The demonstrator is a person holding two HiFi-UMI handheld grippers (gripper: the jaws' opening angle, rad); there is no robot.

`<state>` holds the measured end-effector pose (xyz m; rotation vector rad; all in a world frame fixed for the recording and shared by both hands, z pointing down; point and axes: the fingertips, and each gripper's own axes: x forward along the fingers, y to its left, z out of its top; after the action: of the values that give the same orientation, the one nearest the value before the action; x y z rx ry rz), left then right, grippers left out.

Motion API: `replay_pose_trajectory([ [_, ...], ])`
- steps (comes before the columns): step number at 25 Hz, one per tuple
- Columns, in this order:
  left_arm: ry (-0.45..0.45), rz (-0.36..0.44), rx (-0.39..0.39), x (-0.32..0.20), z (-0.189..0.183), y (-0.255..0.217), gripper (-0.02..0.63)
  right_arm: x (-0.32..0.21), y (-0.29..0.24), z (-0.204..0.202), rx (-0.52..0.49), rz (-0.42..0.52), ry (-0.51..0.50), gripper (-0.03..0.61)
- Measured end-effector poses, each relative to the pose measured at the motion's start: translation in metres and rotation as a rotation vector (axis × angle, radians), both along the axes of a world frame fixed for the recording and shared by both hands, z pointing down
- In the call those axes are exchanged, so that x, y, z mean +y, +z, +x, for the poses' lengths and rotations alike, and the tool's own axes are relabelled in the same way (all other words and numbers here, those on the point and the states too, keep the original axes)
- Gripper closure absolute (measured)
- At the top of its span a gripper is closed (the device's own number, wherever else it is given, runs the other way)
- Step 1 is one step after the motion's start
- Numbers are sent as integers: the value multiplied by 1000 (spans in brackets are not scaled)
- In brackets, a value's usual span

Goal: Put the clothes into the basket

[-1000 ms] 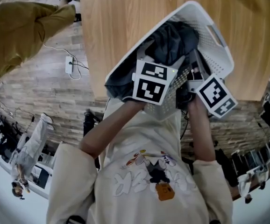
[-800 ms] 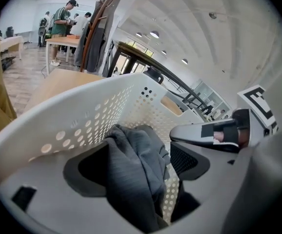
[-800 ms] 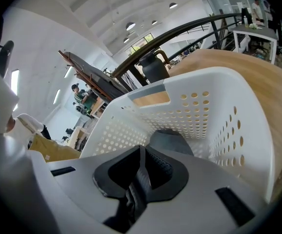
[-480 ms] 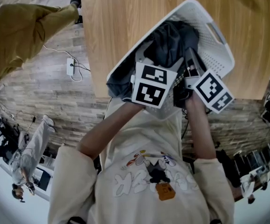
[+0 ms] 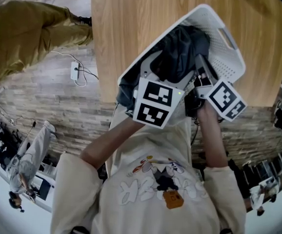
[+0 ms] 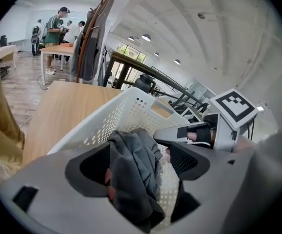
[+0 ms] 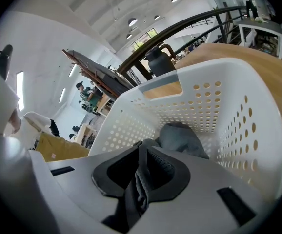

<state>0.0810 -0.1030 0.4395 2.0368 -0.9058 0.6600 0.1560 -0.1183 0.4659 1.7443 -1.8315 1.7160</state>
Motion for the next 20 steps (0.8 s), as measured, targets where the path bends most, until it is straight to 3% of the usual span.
replay_pose_trajectory([
  [9, -1, 37, 47, 13, -12, -25, 243, 12, -25, -18, 6, 53, -28, 518],
  [13, -17, 56, 40, 18, -22, -34, 343, 18, -35, -28, 2, 70, -49, 517],
  [17, -29, 67, 28, 29, -36, -38, 404, 28, -42, -35, 16, 92, -67, 515],
  [20, -50, 67, -7, 33, -46, -35, 495, 32, -45, -37, 30, 98, -61, 514],
])
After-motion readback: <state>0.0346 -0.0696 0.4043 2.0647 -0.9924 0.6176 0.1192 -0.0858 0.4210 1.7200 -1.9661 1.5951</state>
